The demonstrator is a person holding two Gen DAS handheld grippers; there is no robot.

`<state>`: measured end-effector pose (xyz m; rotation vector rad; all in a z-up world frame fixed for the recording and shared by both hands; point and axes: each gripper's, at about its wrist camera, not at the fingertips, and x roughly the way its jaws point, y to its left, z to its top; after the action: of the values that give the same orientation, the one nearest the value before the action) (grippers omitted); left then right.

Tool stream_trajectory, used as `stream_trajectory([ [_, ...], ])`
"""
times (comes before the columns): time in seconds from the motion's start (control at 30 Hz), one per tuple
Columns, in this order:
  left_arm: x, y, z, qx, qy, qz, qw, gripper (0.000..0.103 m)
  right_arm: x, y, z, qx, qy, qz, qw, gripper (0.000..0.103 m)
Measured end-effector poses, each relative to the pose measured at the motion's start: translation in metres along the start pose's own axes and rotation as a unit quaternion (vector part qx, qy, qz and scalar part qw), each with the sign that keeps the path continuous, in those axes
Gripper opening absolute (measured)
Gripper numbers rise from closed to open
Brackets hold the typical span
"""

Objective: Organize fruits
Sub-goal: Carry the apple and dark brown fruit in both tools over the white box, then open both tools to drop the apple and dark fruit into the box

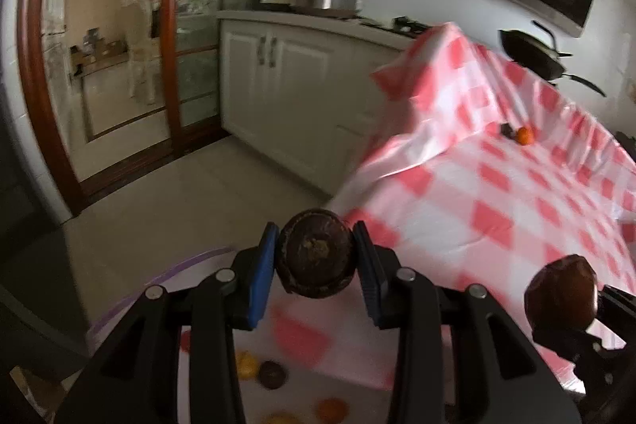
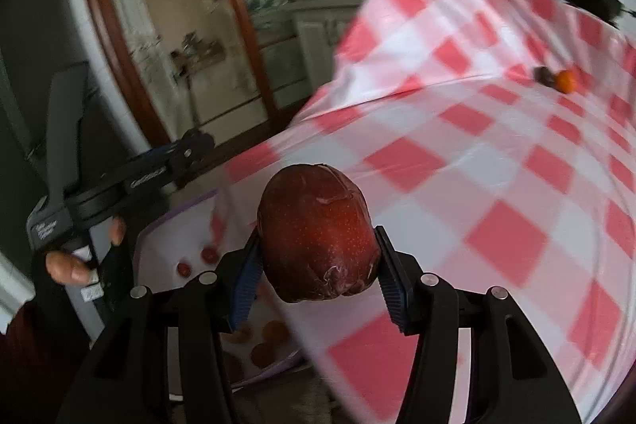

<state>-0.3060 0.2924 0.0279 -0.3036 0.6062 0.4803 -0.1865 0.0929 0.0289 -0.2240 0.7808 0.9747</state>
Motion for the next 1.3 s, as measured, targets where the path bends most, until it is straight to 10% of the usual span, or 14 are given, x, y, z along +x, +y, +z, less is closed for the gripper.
stream_trajectory([
  [0.57, 0.043, 0.102, -0.069, -0.052, 0.104, 0.094, 0.9888, 0.039, 0.079, 0.133, -0.047, -0.219, 0.117, 0.075, 0.966, 0.053],
  [1.3, 0.107, 0.127, -0.118, -0.057, 0.259, 0.151, 0.9523, 0.039, 0.213, 0.138, -0.099, -0.289, 0.268, -0.035, 0.918, 0.053],
])
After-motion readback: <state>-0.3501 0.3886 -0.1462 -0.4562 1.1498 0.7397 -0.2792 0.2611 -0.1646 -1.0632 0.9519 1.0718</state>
